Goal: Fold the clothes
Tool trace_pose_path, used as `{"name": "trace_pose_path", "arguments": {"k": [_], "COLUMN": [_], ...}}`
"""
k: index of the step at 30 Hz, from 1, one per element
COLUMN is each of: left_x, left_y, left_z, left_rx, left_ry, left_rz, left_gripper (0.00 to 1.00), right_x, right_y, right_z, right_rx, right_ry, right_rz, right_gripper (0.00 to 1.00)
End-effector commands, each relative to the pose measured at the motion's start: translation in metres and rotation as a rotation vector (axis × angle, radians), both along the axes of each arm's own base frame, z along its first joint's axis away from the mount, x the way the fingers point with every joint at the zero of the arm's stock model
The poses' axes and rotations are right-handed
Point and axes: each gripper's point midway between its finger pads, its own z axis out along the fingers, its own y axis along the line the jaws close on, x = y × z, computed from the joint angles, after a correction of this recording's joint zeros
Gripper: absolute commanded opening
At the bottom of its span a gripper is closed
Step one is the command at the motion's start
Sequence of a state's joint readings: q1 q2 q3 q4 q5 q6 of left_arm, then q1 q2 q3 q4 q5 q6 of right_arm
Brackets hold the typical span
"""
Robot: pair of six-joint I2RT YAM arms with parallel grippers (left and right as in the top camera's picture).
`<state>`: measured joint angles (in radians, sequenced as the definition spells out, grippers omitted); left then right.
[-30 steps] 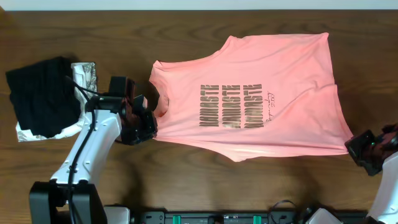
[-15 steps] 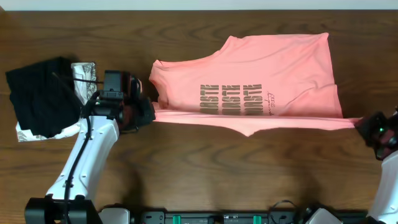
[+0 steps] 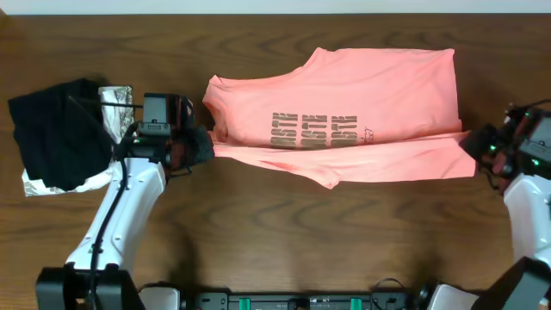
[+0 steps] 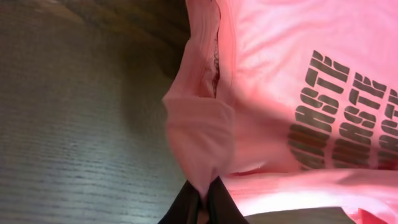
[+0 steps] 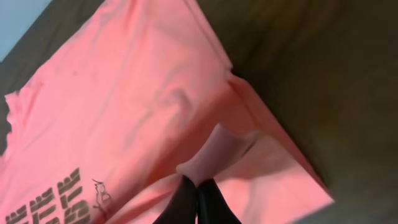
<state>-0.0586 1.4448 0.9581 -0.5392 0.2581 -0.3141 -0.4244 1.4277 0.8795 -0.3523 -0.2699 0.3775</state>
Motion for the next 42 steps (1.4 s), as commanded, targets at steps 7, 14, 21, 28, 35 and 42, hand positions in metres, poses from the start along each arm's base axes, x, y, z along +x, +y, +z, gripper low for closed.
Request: {"name": "trace_pose_path", "arguments": {"k": [7,14,21,28,35,42], "left_x": [0.009,0.015,0.019,0.026,0.038,0.043], "left_y": [0.006,0.007,0.009,0.017,0.017,0.016], "left_z": [-0.034,-0.058,-0.066,-0.065,-0.061,-0.065], "left_rx": [0.023,0.027,0.041,0.071,0.063,0.062], "left_ry": [0.073,0.109,0.112,0.09,0.04,0.031], "left_rz": [0.02,0.021,0.03,0.086,0.093,0.094], "left_gripper": [0.06,0.06,0.06,0.06,0.06,0.06], "right_x": [0.024,0.036,0.048,0.074,0.087,0.093], "right_y": [-0.011,-0.016,-0.014,-0.003,0.012,0.009], "right_z": [-0.006,-0.024,-0.049,-0.033,-0.026,-0.02], "right_rx": [-0.012,0.006,0.021,-0.003,-0.038,-0.103], "right_ry": [-0.05,-0.051,-0.039,-0.151,-0.197,-0.219], "right_rz": [-0.075,-0.101,-0.092,-0.04,0.006,-0.003], "right_gripper": [0.01,0.01,0.01,0.01,0.01,0.01]}}
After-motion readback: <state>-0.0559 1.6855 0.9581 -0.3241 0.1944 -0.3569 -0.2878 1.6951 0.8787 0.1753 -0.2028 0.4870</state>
